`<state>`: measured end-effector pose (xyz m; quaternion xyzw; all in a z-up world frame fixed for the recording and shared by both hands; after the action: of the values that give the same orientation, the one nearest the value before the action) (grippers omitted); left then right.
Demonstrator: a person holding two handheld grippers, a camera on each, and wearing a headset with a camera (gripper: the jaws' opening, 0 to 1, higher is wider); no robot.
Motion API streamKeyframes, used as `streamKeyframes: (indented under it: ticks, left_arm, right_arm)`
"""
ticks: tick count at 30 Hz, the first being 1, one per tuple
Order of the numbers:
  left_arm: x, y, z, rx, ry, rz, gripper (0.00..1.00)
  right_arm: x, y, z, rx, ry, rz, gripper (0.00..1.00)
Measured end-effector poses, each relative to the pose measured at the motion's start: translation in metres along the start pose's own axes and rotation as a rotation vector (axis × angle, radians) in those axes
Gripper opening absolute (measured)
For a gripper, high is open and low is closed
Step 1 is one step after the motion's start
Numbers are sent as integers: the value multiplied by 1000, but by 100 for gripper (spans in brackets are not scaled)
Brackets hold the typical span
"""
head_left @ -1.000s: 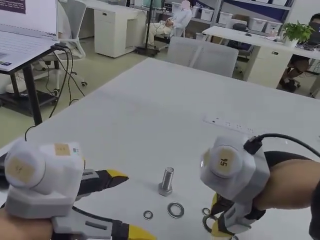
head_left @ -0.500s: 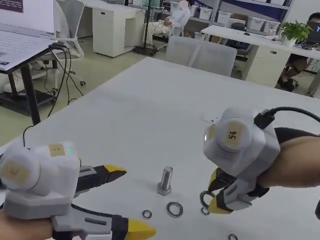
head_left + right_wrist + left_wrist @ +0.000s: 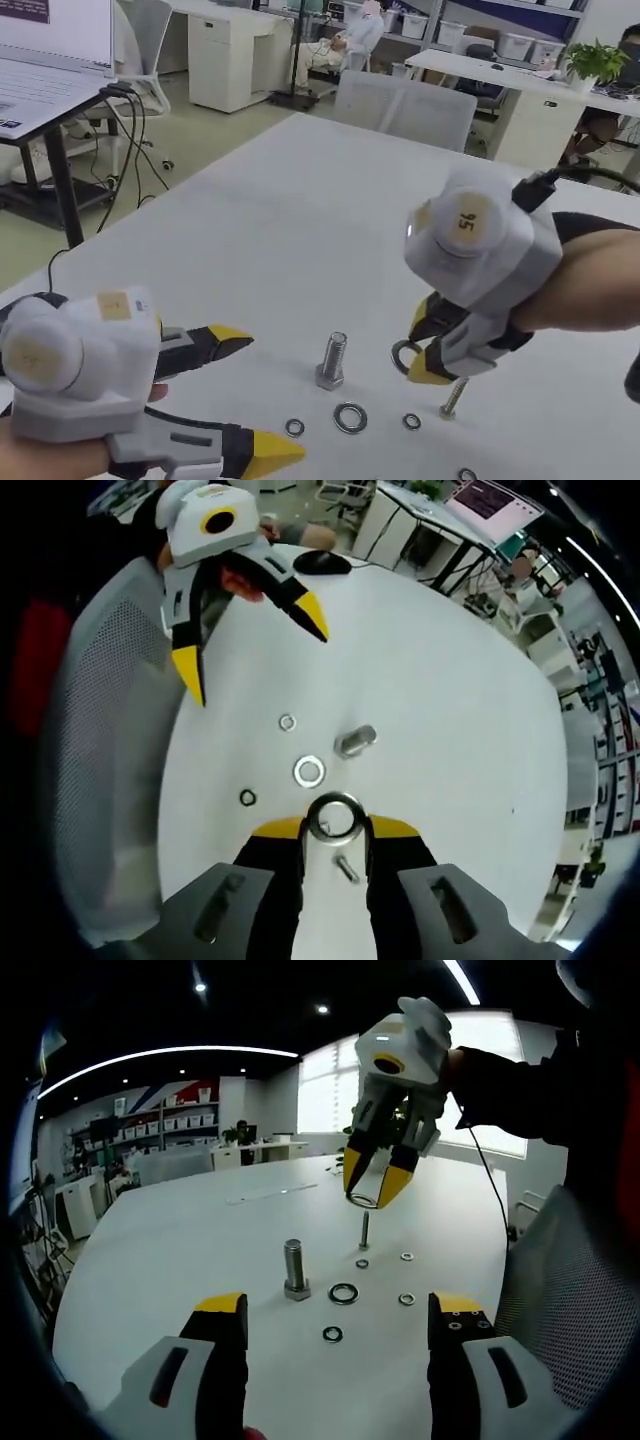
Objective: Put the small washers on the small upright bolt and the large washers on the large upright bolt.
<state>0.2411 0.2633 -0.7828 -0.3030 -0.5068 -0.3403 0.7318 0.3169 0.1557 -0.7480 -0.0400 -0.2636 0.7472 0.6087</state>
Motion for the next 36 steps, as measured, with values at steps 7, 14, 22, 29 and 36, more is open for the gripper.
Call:
streamKeyframes:
  ticks: [7,14,22,29,36]
  left_arm:
    - [-2,5,0,19,16,-34,72]
    - [-4,8,-1,19,20,-42,71]
    - [-6,10,-1,24,27,-52,70]
    - [-11,12,-2,24,32,-47,70]
    - [-17,13,-5,20,40,-39,70]
  right_arm:
    - [9,-11,0,-9,-12,9,23]
    - [25,-19,-3,-3,-28,33,23]
    - [37,-23,-18,30,-39,45,23]
    - [44,-26,-28,48,-38,56,23]
    - [47,-20,-35,70,-32,72,23]
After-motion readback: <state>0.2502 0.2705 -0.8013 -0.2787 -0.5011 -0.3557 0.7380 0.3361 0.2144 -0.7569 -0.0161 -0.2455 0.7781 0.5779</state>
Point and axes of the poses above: the centre of the closed fingertips' face, and the gripper's own axes: z roughly backward along the fingers, y roughly to its left, x roughly out of its top, the point moved 2 cm from there along z, roughly backward along the fingers, and after that the axes turned 13 degrees about -x, right-handed, at the moved point
